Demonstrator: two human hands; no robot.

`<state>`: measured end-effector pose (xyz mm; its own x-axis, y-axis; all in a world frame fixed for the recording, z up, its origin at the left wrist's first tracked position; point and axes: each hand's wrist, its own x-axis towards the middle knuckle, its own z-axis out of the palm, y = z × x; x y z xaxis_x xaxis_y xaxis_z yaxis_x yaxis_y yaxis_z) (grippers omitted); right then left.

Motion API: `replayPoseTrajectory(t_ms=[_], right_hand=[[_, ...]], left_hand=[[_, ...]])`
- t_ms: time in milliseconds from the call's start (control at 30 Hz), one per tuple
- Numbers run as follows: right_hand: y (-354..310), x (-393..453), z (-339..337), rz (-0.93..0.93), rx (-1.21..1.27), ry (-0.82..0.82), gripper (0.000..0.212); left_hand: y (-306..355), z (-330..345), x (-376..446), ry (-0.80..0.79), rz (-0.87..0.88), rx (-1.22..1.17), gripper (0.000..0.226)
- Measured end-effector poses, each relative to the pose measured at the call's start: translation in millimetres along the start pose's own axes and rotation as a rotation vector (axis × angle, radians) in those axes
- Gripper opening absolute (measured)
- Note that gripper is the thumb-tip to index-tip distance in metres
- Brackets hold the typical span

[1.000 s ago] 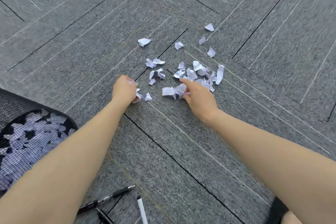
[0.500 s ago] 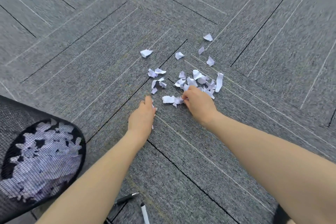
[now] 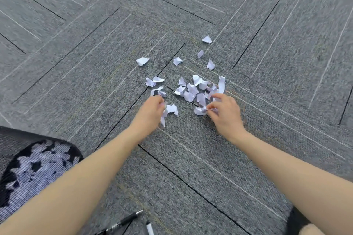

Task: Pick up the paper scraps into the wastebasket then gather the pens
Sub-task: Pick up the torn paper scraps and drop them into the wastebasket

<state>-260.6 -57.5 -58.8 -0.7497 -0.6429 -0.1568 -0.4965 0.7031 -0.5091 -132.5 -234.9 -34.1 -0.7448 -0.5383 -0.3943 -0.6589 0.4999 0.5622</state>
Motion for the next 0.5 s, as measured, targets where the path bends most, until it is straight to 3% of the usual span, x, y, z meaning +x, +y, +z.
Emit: replayPoseTrajectory(t_ms=[200, 500], right_hand=[[-5.3, -7.2, 14.8, -0.115, 0.051, -0.005, 0.015], [-10.5, 1.7, 15.9, -0.158, 0.054, -0.038, 0.012]], left_hand=[[29.6, 39.3, -7.5, 0.035, 0.102, 0.036, 0.013], [26.5, 49.5, -14.6, 0.136, 0.069, -0.004, 0.010]])
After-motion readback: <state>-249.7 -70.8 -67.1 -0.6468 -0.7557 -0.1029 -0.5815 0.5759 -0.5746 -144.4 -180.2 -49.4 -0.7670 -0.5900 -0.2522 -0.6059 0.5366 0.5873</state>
